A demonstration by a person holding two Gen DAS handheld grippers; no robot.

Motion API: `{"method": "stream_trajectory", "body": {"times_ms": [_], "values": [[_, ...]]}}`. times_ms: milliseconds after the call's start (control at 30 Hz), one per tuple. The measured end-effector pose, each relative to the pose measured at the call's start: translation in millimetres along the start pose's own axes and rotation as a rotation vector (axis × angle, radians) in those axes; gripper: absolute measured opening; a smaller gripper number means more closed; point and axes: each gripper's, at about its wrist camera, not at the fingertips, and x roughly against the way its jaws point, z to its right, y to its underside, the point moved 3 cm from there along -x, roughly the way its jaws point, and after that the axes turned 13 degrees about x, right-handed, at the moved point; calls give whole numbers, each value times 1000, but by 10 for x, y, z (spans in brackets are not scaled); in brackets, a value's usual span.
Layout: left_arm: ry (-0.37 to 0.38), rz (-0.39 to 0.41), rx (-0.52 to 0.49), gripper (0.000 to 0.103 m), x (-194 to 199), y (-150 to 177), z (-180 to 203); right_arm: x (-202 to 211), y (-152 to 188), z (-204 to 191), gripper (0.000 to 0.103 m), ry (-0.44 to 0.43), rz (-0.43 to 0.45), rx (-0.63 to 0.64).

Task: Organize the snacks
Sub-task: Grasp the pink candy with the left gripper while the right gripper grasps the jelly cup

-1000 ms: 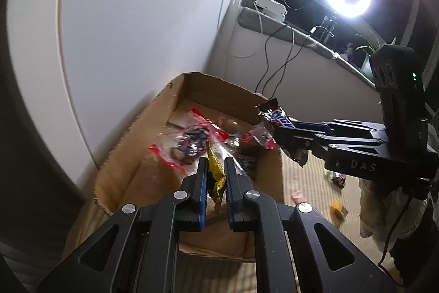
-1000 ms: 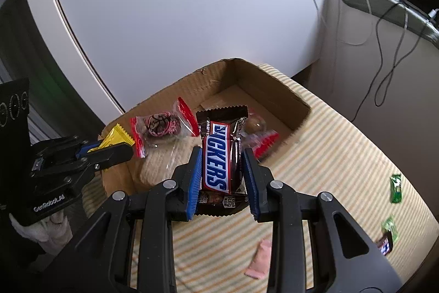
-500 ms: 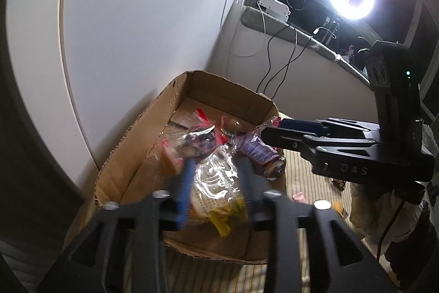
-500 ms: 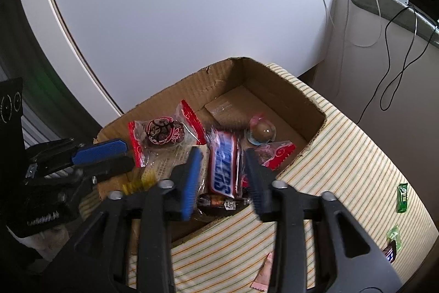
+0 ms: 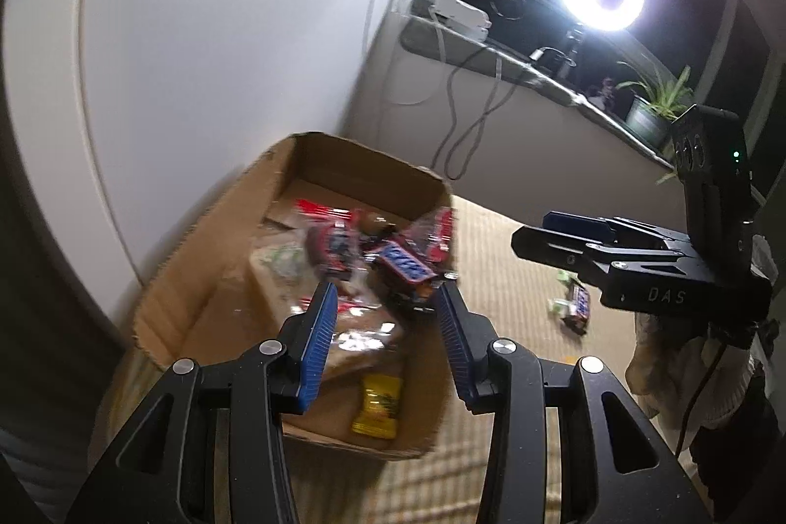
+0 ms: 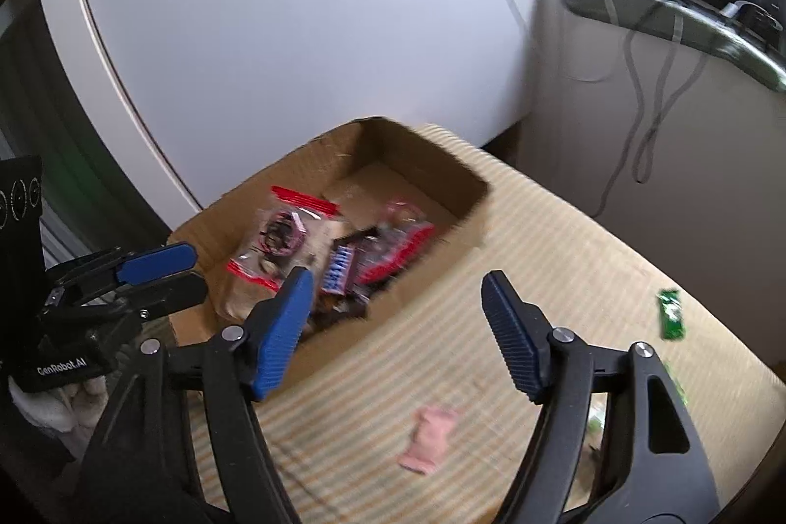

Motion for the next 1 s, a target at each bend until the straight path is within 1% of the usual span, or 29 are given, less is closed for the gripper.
{"method": "stream_trajectory", "body": {"times_ms": [67,200,233,400,533,567,633,733,900,1000], "values": [[11,1,-12,41,-5,41,96,118,90,101,74,21,5,-14],[47,-20,-45,41,-27,151,312,374,300,287,74,77,43,-35],[57,-27,-55,41,-37,192,373,447,373,344,74,85,40,-45],[99,-91,-92,41,-177,405,636,593,675,439,74,102,-13,-50],[110,-149,-119,41,-345,601,795,617,944,428,74,83,-65,-37],[108,-164,-125,41,-392,643,821,610,1013,418,73,83,-78,-32],[104,-197,-128,41,-504,716,860,584,1147,392,64,78,-106,-24],[84,-231,-129,41,-637,794,895,523,1325,359,56,52,-146,-26],[34,-275,-134,41,-852,854,917,399,1504,342,53,40,-189,-35],[-6,-287,-148,41,-967,877,918,327,1521,321,52,23,-198,-37]]}}
